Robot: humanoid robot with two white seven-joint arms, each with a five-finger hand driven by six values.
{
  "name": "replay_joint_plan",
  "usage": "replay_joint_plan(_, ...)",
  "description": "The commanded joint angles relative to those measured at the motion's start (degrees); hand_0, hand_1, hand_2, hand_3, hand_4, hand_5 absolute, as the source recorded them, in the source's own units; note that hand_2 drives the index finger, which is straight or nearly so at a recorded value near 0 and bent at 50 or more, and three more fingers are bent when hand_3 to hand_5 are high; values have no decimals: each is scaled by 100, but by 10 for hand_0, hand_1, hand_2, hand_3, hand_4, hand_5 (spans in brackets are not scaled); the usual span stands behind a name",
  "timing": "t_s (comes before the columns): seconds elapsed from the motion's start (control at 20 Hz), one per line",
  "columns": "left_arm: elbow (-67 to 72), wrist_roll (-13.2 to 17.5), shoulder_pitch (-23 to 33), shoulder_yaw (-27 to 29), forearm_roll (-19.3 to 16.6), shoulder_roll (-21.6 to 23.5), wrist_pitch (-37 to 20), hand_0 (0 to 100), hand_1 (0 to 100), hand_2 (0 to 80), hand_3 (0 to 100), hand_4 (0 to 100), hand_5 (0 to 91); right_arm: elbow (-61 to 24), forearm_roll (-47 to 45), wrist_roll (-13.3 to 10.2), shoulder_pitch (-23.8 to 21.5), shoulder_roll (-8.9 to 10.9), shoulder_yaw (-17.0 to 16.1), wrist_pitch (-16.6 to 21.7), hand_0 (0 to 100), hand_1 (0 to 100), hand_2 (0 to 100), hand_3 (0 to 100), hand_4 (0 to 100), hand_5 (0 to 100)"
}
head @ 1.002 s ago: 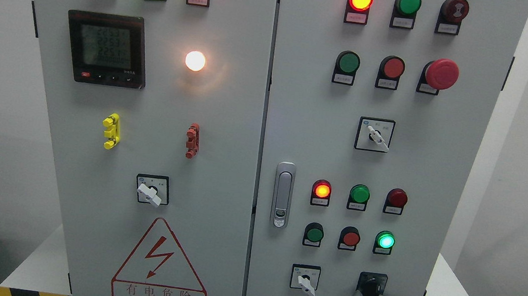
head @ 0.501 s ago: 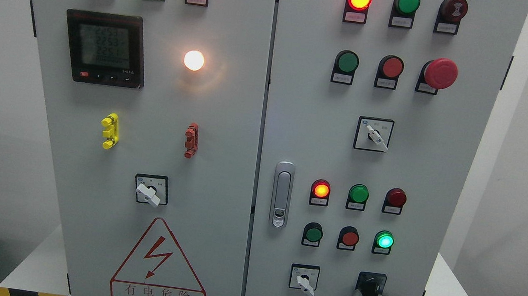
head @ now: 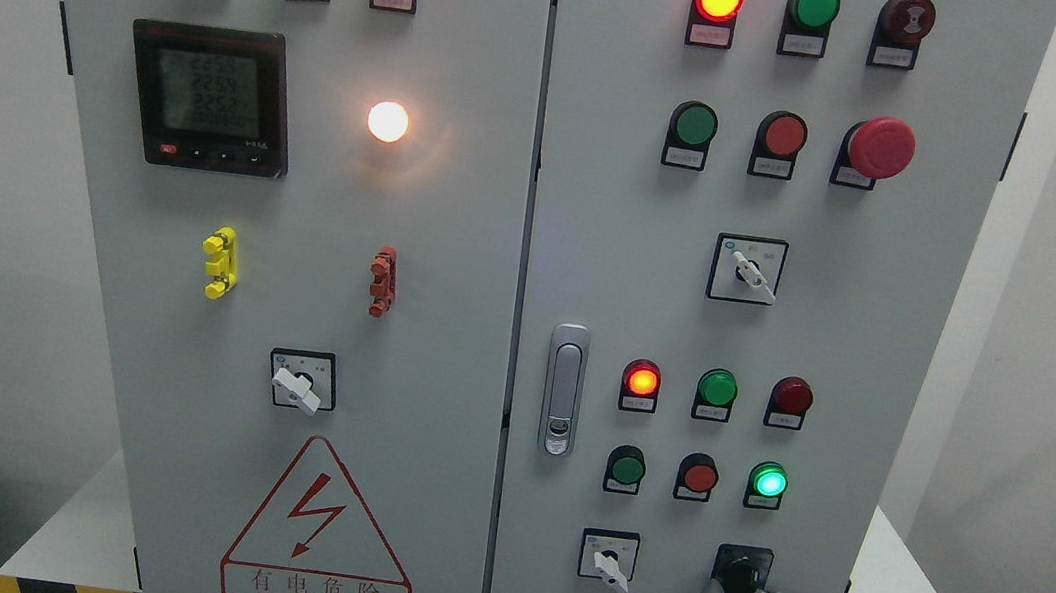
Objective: Trip black knob to open circuit
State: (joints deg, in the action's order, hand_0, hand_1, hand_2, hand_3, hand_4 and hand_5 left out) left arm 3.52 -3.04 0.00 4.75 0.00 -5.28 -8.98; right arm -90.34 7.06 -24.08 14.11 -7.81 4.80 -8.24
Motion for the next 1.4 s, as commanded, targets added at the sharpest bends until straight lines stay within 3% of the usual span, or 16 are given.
replay_joint_plan(0.0,0,-3,-44,0,-184,1,2,120,389,0,0,0,0,-1,129,0,-5,-2,3,7,385,701,629,954,955,967)
replay_joint_plan(1.35,0,-3,-44,0,-185,1,2,120,389,0,0,0,0,8,375,8,-5,7,-67,33,385,712,627,951,950,966)
